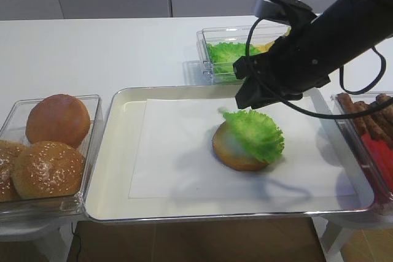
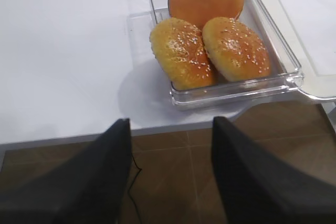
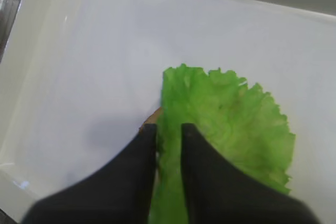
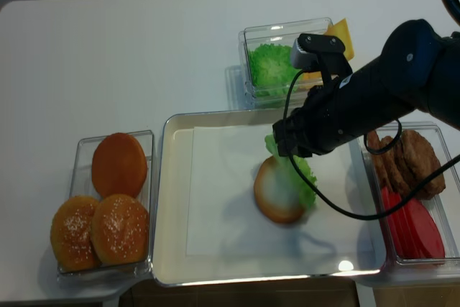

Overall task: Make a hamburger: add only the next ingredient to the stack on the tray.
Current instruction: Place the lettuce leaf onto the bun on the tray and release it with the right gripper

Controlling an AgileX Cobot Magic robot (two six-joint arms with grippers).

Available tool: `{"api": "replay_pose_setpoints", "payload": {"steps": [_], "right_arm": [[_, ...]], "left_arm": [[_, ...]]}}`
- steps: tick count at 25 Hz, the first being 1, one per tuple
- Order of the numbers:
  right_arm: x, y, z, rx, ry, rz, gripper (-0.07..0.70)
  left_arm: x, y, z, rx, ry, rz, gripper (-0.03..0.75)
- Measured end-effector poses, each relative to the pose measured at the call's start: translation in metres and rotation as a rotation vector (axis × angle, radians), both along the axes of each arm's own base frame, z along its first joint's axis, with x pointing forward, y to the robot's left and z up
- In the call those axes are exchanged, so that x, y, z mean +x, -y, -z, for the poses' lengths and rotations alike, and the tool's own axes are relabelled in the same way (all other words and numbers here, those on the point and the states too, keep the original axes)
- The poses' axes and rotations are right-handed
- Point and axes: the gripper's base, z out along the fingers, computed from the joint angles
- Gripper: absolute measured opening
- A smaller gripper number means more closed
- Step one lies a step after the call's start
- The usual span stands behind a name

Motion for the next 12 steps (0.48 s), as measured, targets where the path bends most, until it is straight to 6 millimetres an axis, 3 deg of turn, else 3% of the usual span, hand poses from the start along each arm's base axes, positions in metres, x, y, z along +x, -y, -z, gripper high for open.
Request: {"api": "replay_pose_setpoints", "payload": {"steps": [6, 8, 12], "right_arm": [[-0.0021, -0.0004, 0.0004, -0.002, -0.013, -0.023, 0.501], [-0.0027, -0.0004, 0.0006, -0.005, -0.014, -0.032, 0.556], [-0.0052, 0.0047, -0.0049, -0.066, 0.007, -0.051, 0.576]], "left_arm": [[0.0, 0.0, 0.0, 0.0, 0.0, 0.0, 0.37], [0.0, 0.0, 0.0, 0.0, 0.0, 0.0, 0.37], [0.0, 0.0, 0.0, 0.0, 0.0, 0.0, 0.37]]}}
